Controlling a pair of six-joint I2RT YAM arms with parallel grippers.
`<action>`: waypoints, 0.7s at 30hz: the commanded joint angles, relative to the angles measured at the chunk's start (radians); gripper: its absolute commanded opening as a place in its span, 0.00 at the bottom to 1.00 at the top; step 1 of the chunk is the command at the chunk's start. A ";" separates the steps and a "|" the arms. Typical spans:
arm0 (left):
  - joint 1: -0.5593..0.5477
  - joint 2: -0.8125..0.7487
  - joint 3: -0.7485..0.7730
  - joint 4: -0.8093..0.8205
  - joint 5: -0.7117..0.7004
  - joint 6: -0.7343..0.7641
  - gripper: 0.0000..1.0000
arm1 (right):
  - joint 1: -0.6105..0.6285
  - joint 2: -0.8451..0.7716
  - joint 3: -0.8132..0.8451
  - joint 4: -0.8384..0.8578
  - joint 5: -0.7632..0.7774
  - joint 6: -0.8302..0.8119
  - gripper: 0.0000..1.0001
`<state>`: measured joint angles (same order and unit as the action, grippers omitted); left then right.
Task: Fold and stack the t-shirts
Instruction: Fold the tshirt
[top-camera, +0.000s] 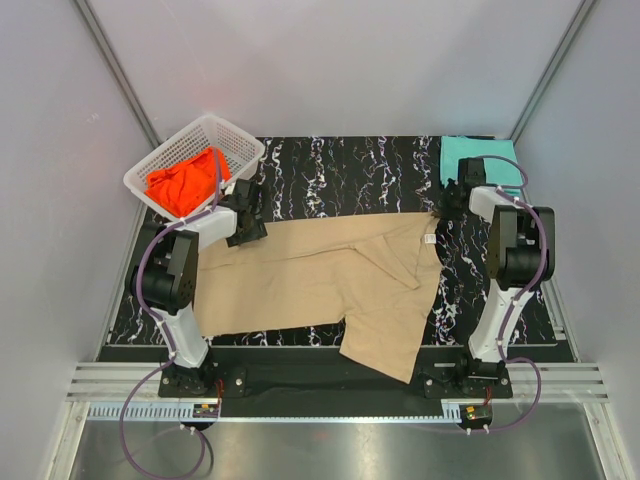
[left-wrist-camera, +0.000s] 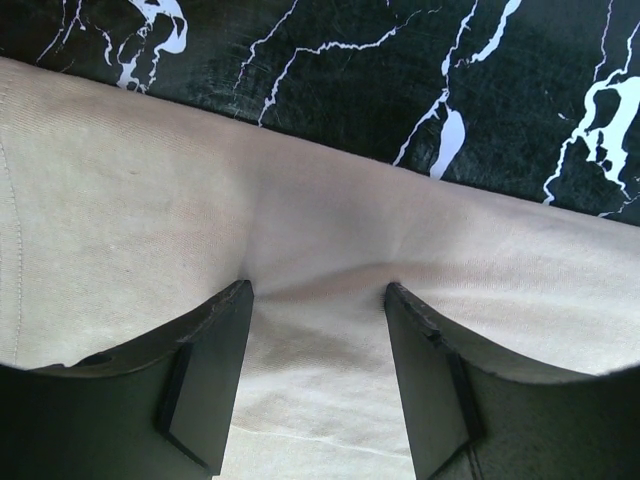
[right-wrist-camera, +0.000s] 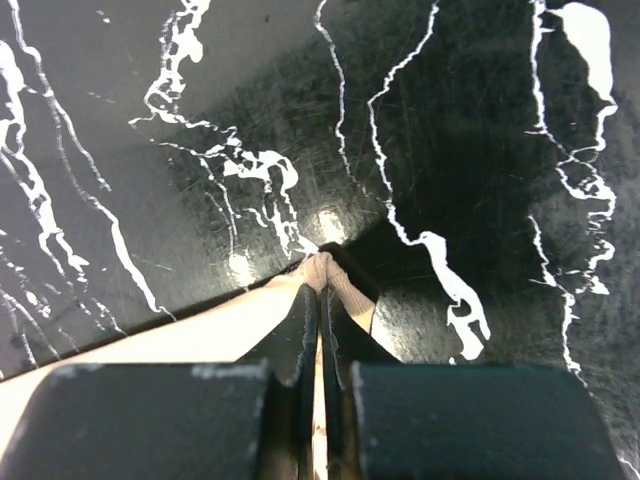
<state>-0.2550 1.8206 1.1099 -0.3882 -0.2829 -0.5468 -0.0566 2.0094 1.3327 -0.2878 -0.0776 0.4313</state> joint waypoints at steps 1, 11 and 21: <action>0.014 0.014 0.008 -0.015 0.008 -0.027 0.62 | -0.012 -0.067 -0.032 0.120 -0.033 0.001 0.01; -0.006 -0.079 0.021 0.031 0.068 0.042 0.63 | -0.014 -0.078 -0.024 0.088 -0.091 -0.005 0.21; -0.009 -0.109 0.068 0.003 0.136 0.068 0.64 | -0.014 -0.072 0.013 0.081 -0.281 -0.058 0.37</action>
<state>-0.2600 1.7550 1.1385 -0.3832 -0.1871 -0.5003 -0.0666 1.9888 1.3025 -0.2249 -0.2825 0.4091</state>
